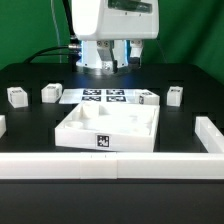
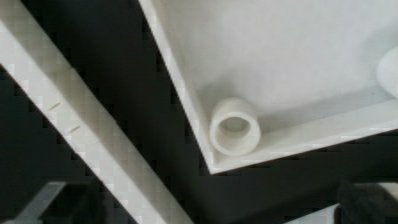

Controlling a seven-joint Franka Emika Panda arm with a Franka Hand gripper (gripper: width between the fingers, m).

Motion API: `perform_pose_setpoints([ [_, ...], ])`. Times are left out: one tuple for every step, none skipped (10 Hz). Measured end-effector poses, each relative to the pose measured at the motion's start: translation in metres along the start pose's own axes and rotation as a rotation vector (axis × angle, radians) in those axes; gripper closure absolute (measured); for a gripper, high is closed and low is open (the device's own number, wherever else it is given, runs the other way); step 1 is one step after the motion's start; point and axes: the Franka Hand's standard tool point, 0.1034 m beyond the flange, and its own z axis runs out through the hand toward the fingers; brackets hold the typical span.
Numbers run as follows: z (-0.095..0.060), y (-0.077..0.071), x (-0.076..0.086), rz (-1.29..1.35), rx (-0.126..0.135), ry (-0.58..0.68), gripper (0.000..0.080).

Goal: Assemble square table

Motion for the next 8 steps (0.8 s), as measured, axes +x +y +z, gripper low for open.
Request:
perform_pose_setpoints([
  [0.000,0.000,0.000,0.000,0.000,0.000,0.0150],
  [0.000,0.000,0.000,0.000,0.000,0.000,0.0150],
  [0.000,0.000,0.000,0.000,0.000,0.000,0.0150],
  [0.000,-0.001,0.000,-0.015,-0.003,-0.005,0.0150],
  [0.004,-0.010,0.001,-0.099,-0.015,-0.030,0.0150],
  [0.007,-0.016,0.000,-0.156,-0.011,-0.042,0.0150],
  [0.009,-0.020,0.000,-0.224,-0.019,-0.061,0.0150],
  [0.014,-0.026,-0.003,-0.244,-0.014,-0.070,0.0150],
])
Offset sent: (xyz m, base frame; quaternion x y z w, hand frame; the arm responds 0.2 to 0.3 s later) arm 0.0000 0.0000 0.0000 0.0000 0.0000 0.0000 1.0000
